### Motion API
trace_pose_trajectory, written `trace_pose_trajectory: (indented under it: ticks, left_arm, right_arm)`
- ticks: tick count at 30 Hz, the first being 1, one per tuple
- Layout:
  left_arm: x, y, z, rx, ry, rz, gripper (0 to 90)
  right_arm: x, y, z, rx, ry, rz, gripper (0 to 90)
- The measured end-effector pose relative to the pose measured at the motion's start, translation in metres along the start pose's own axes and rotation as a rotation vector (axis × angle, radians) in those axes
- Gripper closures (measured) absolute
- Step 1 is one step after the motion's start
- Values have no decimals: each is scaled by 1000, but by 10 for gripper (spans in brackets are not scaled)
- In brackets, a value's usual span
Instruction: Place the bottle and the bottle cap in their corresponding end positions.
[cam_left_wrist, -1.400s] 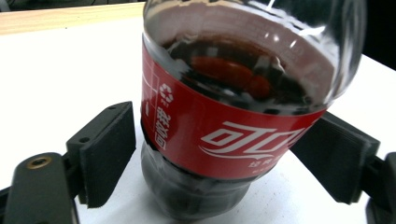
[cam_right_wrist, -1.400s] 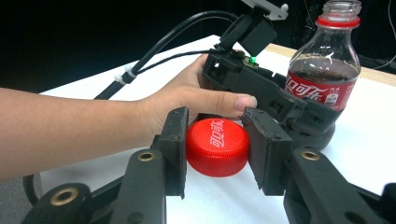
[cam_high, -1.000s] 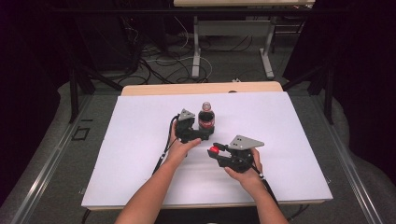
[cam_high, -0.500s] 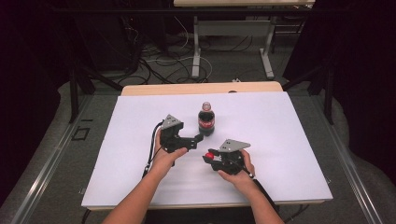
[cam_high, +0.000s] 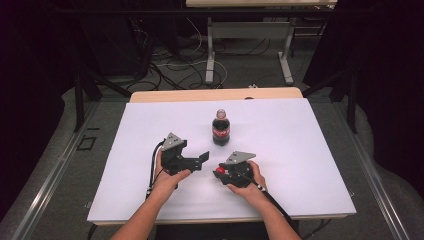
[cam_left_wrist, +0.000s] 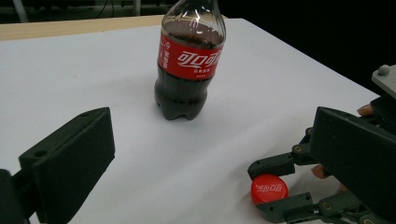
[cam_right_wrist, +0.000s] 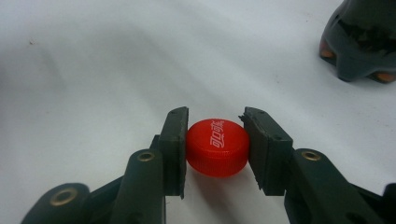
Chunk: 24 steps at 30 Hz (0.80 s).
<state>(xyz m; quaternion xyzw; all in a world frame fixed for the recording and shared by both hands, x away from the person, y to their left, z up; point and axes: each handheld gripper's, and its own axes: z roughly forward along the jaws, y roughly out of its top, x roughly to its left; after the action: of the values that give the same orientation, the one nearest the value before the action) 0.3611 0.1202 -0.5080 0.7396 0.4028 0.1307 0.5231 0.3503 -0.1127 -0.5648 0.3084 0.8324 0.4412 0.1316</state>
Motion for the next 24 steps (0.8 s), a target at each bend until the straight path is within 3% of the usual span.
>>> trace_pose_trajectory:
  ticks: [2, 8, 11, 18, 21, 24]
  left_arm:
    - [1, -2, 0, 7, 7, 7, 5]
    - [5, -5, -2, 6, 17, -3, 5]
    - [6, -5, -4, 1, 21, -16, 5]
    - [10, -6, -7, 3, 31, -25, 5]
    - [11, -6, -9, 6, 37, -27, 5]
    - [12, -5, -11, 7, 50, -30, 5]
  right_arm:
    - [0, 0, 1, 33, 0, -6, 607]
    - [-1, -1, 3, 28, -8, 6, 598]
    - [-3, -1, 2, 48, 5, 10, 535]
    - [-3, 5, -7, -25, -17, -9, 406]
    - [-6, 11, -15, -70, 22, -12, 407]
    - [-8, 18, -23, -75, 30, 1, 402]
